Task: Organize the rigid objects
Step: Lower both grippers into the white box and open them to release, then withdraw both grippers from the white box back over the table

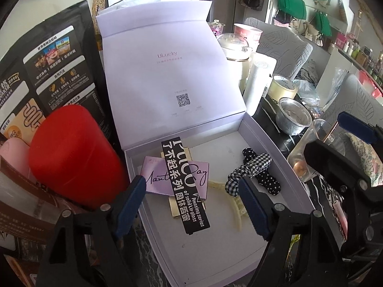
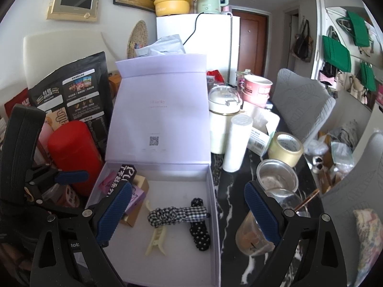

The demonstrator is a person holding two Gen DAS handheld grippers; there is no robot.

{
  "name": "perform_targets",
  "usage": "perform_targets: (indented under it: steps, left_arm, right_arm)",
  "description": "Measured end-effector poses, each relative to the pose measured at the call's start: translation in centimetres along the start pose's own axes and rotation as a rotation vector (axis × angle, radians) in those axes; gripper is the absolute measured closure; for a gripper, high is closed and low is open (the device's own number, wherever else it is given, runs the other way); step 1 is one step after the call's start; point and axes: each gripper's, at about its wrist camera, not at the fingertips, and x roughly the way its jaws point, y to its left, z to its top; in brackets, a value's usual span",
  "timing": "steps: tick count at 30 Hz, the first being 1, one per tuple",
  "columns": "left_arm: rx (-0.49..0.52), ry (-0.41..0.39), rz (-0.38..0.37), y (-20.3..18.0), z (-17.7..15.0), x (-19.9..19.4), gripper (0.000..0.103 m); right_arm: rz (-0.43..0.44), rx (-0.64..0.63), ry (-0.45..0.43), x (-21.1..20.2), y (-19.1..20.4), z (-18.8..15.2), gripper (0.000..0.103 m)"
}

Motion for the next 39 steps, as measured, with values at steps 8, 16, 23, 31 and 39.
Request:
perform_targets:
  steps: [8, 16, 23, 31, 39]
  left_arm:
    - [0.02, -0.015, -0.005, -1.0, 0.1, -1.1, 0.023]
    - [0.06, -0.065, 0.003, -2.6, -0.3, -3.1, 0.023]
    - [0.108, -0.094, -0.041, -4.8, -0.9, -4.4, 0.023]
    - [0.174, -0.09, -0.11, -8.3, -2.8, -5.3, 0.023]
    - [0.181, -0.07, -0.169, -10.1, -4.9, -5.6, 0.023]
  right_arm:
    - [-0.03, -0.003, -0.028, -2.5, -0.3, -0.1, 0.007]
    - [-0.077, 0.024, -0.034, -5.2, -1.4, -1.1, 0.007]
    - [-0.115, 0.054, -0.043, -7.7, -2.6, -2.5, 0.006]
    - [-0.163, 0.084, -0.038, -10.2, -4.4, -4.6, 0.006]
    - [-0.202, 0.122, -0.029, -12.4, -6.0, -7.0, 0.006]
